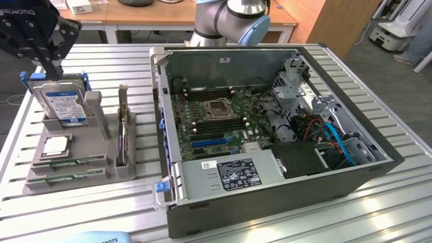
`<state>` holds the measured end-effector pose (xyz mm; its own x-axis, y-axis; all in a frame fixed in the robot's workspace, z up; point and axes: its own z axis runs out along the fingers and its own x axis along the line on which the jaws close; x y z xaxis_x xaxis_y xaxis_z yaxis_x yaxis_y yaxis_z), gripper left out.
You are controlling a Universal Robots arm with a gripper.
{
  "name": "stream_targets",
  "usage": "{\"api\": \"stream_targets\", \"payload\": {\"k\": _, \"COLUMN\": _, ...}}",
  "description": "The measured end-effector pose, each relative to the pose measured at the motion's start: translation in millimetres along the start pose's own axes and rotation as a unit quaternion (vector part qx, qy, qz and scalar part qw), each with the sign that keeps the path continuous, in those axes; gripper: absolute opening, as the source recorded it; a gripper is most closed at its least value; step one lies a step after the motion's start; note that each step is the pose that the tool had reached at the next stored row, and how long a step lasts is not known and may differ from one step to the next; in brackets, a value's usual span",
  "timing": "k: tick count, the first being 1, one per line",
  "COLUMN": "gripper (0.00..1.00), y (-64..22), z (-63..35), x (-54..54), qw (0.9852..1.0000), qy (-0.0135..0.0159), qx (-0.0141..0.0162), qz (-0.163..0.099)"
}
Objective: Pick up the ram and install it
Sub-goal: 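Reach for the ram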
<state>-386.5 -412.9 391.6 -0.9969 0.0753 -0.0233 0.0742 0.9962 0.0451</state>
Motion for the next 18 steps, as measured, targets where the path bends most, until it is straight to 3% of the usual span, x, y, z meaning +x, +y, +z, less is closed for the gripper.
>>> {"api": "stream_targets", "payload": {"k": 18, "gripper": 0.10, "y": -33.2, "z": -1.4, "x": -2.5, "qw": 1.0000, "qy": 0.0000, "qx": 0.0004, "qz": 0.000}}
